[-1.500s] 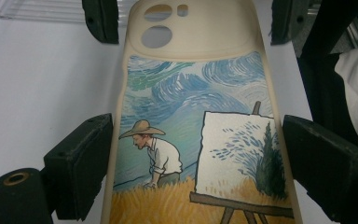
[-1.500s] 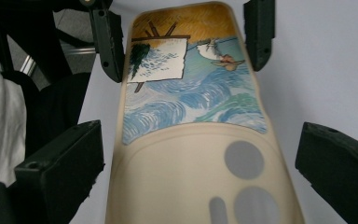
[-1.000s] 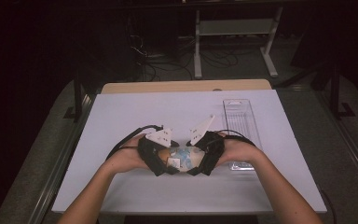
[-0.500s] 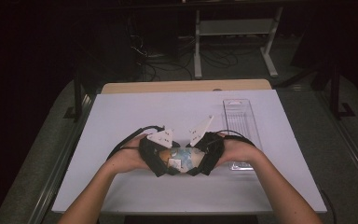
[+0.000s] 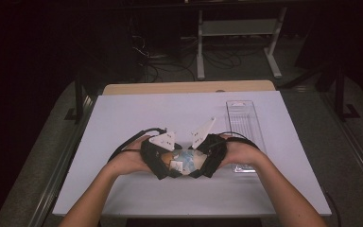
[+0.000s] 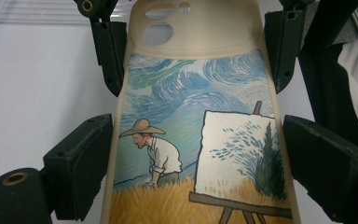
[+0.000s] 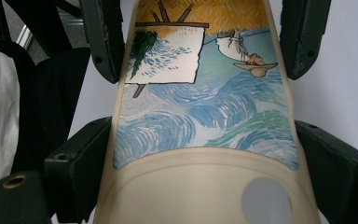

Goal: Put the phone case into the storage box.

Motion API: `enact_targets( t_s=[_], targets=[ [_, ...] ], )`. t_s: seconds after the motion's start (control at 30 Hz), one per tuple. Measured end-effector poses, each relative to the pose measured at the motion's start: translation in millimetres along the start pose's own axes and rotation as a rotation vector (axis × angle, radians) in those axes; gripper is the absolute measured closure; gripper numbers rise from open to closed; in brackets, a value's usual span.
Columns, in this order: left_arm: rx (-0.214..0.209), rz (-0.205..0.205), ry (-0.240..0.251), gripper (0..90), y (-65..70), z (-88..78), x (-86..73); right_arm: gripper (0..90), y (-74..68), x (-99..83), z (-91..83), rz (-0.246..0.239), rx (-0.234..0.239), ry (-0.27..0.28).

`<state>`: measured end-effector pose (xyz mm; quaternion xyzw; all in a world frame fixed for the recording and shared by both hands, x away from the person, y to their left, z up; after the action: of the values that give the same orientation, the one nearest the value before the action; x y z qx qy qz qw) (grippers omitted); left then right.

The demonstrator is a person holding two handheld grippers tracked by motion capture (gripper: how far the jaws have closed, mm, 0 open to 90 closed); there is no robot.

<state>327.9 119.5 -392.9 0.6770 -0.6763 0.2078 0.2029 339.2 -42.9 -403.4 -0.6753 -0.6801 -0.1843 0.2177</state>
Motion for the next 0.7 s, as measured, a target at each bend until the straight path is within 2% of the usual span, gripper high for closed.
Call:
enact_targets(
  t_s=[0.33, 0.4, 0.47, 0.5, 0.57, 0.7],
  targets=[
    [0.034, -0.039, 0.008, 2.2, -3.0, -1.1, -1.1, 10.7, 1.7, -0.9, -0.9, 0.013, 0.0, 0.005],
    [0.03, -0.067, 0.018, 1.0, -2.3, -2.6, -1.4, 10.7, 2.1, -1.2, -1.1, 0.018, -0.001, 0.007],
    [0.042, -0.045, 0.021, 0.0, -4.5, -5.8, -1.5, 10.7, 2.7, -1.6, -1.6, 0.023, -0.005, 0.007],
    [0.04, -0.069, 0.029, 0.0, -3.3, -6.9, -1.8, 10.7, 3.1, -1.9, -2.0, 0.025, -0.005, 0.007],
    [0.043, -0.067, 0.045, 0.0, -3.8, -10.3, -2.4, 10.7, 3.9, -2.7, -2.7, 0.031, -0.011, 0.003],
    [0.059, -0.089, 0.06, 0.0, -5.5, -17.9, -5.0, 10.7, 6.6, -5.1, -5.2, 0.053, -0.02, 0.002]
  ],
)
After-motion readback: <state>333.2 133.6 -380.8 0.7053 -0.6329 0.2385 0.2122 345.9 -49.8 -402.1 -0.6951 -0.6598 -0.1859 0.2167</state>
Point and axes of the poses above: each handheld gripper's, and its own axes: z roughly forward along the jaws, x roughly out of its top, y roughly to its right, the point moved 3 cm from there along z, roughly forward along the jaws, and after that the axes turned 9 degrees about -y, right-handed, at the moved point
